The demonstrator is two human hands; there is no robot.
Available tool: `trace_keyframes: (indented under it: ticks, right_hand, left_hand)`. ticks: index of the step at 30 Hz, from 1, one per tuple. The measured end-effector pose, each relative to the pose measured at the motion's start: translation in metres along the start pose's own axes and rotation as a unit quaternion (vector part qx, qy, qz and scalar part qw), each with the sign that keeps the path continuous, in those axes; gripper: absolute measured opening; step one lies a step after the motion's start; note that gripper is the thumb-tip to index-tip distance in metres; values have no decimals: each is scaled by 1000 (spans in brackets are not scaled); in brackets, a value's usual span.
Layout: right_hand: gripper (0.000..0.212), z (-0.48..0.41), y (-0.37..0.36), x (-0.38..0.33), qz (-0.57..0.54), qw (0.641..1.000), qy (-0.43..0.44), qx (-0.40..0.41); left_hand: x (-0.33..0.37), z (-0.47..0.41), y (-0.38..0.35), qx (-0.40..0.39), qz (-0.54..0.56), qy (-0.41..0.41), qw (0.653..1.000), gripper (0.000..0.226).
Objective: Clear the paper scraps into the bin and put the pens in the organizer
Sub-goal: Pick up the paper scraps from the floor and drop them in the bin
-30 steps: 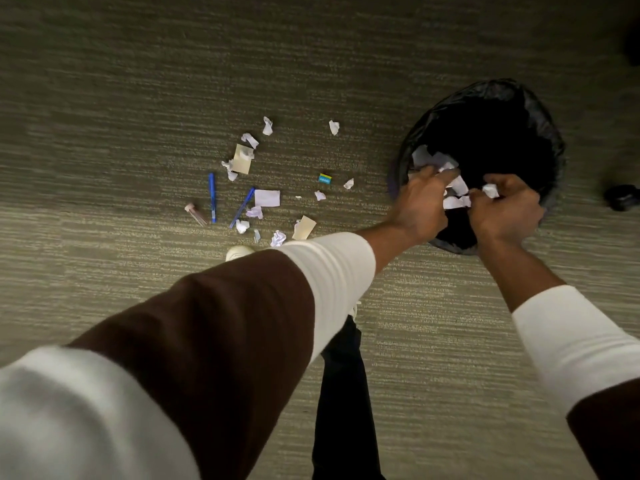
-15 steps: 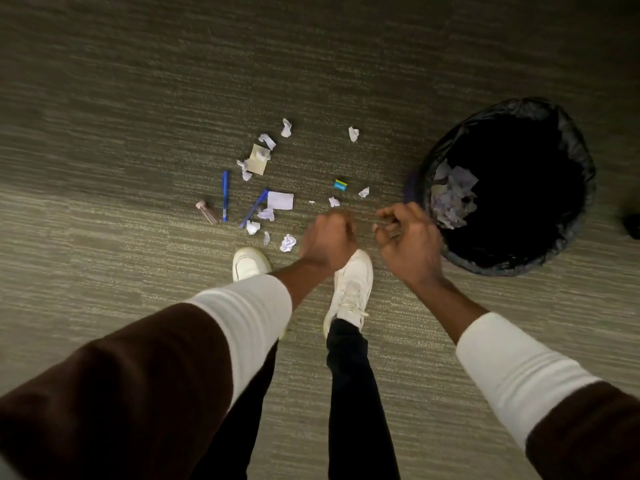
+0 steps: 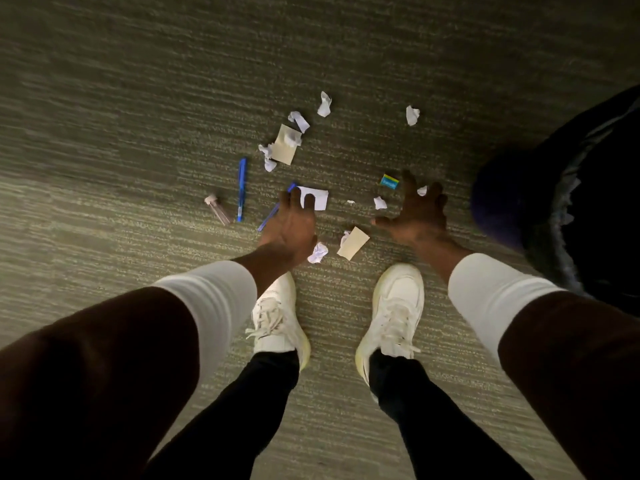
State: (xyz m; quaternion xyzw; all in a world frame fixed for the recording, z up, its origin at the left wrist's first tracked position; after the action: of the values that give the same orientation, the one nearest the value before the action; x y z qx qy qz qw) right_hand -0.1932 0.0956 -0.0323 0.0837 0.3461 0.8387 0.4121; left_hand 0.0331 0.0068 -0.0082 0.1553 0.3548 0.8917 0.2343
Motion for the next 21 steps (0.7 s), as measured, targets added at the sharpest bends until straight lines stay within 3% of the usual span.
trace_keyframes:
  ticks: [4,10,15,21]
  right_hand:
    - [111,-27,-22,-3,14,999,8,29]
    - [65,-33,-39,-21,155,985,65,49]
    - [58,-31,-40,-33,248,960,110,64]
    - [29,-37,-35,-37,258,947,166,93]
  left_hand:
    - [4,-34,-15,6,-59,-47,997,77]
    - [-3,-51,-30,37,-88,-73,993,74]
    - [-20,-43,-41,64,-142,-88,984,62]
    - [-30,-39,-53,21,-125,-136,983,42]
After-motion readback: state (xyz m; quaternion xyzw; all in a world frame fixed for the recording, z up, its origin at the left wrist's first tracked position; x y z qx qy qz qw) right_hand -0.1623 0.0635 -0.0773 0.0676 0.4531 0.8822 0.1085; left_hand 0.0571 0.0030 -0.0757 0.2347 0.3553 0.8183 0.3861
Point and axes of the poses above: each hand's wrist, its own z-axis away from the middle knuckle, its own y-axis out of the back of the hand, x = y × z, the point moved 3 cm from there along -z, towards the middle knuckle, and after that the axes turned 1 degree about y, right-handed, at the moved point
